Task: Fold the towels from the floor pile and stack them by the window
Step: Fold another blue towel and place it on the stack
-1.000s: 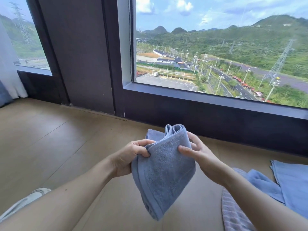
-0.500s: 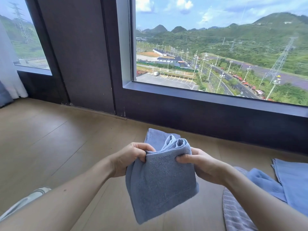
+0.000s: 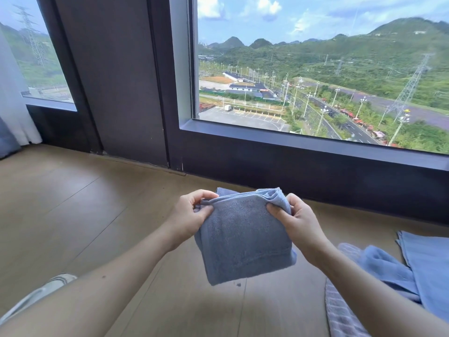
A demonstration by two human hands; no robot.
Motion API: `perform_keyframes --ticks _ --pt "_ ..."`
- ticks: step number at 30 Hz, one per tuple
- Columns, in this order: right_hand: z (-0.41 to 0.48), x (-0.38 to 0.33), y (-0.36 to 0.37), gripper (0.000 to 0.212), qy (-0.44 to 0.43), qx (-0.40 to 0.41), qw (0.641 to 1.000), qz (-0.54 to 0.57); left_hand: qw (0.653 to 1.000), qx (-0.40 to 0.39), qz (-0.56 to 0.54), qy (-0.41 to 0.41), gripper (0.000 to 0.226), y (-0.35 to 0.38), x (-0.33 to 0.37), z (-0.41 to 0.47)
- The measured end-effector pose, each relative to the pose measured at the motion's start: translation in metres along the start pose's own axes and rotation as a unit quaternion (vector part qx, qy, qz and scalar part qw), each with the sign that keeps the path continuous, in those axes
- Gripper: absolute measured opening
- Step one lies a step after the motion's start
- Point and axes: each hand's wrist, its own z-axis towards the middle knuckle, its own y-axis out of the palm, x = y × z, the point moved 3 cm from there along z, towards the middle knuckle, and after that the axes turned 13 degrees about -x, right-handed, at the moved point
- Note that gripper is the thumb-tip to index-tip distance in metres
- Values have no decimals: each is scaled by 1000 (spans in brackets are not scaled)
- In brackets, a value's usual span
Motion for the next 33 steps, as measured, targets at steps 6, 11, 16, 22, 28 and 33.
perform_keyframes --ticks 6,11,16,22,28,33 --pt "6 -8 -6 30 2 59 994 -93 997 55 39 25 24 -2 -3 6" --pt "9 -16 -7 28 -14 66 991 -115 999 24 42 9 28 -3 -9 4" --pt "9 -18 0 31 -15 36 991 -127 995 -36 92 -32 24 -5 -10 1" --pt "10 -27 25 39 -36 -68 979 -191 982 -147 111 -37 52 19 4 5" --pt "8 -20 6 43 27 -53 998 -30 993 -111 -37 29 19 20 10 2" --pt "-9 25 -14 79 181 -70 970 148 963 -86 -254 17 12 14 10 6"
